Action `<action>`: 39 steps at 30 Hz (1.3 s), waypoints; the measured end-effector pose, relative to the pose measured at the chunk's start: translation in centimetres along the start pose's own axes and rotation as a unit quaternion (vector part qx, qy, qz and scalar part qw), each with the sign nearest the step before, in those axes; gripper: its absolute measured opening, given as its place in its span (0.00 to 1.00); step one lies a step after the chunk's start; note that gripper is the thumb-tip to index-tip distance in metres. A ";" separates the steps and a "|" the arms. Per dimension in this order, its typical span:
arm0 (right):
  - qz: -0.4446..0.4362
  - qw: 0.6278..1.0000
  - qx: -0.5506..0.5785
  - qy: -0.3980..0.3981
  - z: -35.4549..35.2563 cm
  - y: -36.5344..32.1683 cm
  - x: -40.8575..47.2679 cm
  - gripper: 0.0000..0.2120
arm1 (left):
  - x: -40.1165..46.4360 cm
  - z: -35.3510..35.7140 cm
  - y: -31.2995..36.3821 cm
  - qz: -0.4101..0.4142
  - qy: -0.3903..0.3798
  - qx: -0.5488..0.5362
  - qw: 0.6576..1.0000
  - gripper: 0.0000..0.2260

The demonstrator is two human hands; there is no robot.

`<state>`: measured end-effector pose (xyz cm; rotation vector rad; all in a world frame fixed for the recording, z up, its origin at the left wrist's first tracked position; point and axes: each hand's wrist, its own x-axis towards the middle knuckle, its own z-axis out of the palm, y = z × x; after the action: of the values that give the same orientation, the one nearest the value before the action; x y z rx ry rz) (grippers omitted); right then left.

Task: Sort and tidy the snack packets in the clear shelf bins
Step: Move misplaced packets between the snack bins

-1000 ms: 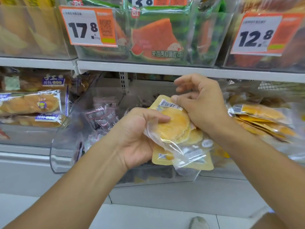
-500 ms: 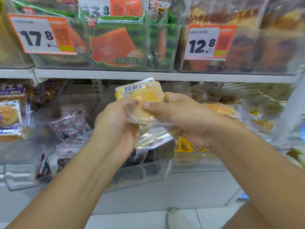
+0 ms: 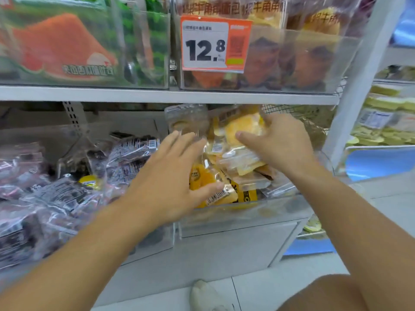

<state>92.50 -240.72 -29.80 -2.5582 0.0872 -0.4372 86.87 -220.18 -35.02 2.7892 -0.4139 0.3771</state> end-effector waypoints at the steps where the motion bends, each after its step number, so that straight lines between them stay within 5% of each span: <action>1: -0.028 0.998 -0.060 0.021 0.6 -0.3 0.1 0.26 | 0.0 0.4 -0.1 -0.001 -0.011 0.023 1.000 0.41; 6: -0.067 0.981 -0.182 0.019 4.2 -1.5 0.7 0.39 | 0.0 1.3 0.2 -0.005 0.016 0.065 0.998 0.41; 11: -0.088 0.989 -0.118 0.026 3.5 -0.7 0.7 0.41 | 0.4 1.6 0.0 0.000 0.021 0.051 0.998 0.42; 16: -0.172 0.972 -0.142 -0.077 1.6 0.0 -1.7 0.42 | 0.4 1.8 -0.5 0.019 0.029 0.017 0.999 0.40; 19: -0.246 0.960 -0.135 -0.019 0.8 -1.3 -3.2 0.32 | -0.1 0.7 -1.4 0.043 0.051 -0.022 0.997 0.36; 22: -0.373 0.927 -0.005 0.039 1.2 -4.0 -4.9 0.15 | -1.8 -1.7 -2.9 0.075 0.116 -0.025 0.990 0.22; 24: -0.428 0.900 0.085 -0.015 2.6 -6.4 -6.2 0.12 | -3.5 -3.9 -4.7 0.068 0.187 -0.025 0.980 0.14; 27: -0.460 0.875 0.120 -0.087 5.5 -10.6 -7.6 0.13 | -7.3 -7.3 -10.3 -0.048 0.269 -0.034 0.961 0.10; 30: -0.467 0.860 0.141 -0.153 8.4 -15.1 -7.8 0.08 | -11.6 -9.0 -16.3 -0.213 0.190 -0.007 0.958 0.10; 32: -0.486 0.848 0.062 -0.200 10.6 -18.1 -7.3 0.09 | -13.8 -8.8 -18.2 -0.276 0.088 -0.003 0.957 0.19; 35: -0.502 0.814 -0.096 -0.275 14.8 -21.4 -6.0 0.10 | -14.9 -7.4 -19.1 -0.239 -0.014 0.027 0.970 0.31; 39: -0.457 0.769 -0.316 -0.317 19.8 -22.4 -3.3 0.08 | -14.3 -6.5 -19.7 -0.204 -0.023 0.065 0.976 0.37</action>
<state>95.25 -211.17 -34.96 -3.0816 -1.5493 0.2213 78.56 -196.65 -38.11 2.9160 0.1843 0.2494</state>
